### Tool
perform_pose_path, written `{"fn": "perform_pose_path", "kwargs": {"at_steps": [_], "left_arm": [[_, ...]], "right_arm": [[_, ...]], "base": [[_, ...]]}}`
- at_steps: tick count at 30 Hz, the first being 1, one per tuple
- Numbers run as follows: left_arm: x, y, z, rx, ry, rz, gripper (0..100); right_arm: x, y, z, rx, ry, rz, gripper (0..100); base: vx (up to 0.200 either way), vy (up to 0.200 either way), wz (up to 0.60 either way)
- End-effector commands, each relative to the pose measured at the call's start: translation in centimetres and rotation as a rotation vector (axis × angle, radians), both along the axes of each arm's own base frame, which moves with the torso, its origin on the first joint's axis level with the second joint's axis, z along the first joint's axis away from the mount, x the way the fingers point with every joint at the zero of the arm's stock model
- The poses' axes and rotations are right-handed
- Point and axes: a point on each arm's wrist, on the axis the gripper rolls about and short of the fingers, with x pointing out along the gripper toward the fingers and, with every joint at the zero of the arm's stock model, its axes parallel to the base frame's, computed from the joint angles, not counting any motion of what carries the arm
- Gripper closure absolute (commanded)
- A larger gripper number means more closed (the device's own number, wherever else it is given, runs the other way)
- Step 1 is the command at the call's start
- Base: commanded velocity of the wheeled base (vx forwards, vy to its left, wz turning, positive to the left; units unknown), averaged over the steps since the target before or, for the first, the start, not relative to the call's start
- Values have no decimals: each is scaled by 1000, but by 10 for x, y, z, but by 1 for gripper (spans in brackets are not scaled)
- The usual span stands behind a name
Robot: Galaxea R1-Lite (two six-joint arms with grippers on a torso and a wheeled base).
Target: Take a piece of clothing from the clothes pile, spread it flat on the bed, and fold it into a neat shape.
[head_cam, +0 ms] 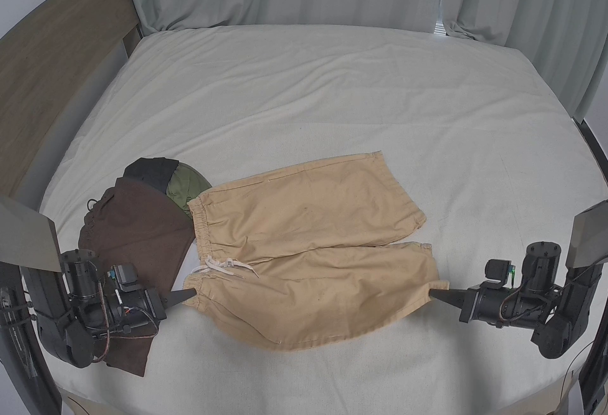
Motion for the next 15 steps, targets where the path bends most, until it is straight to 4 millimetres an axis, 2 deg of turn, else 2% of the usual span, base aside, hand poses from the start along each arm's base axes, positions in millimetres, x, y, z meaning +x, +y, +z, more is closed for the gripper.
{"fn": "perform_pose_path", "kwargs": {"at_steps": [1,15], "left_arm": [[2,-1,3,0,-18,-1,100],[15,-4,8,-46,0,89,100]], "right_arm": [[9,2,12,25,-66,-10,100],[35,7,29,86,-155,-48,100]], "base": [[0,0,0],[0,0,0]]}}
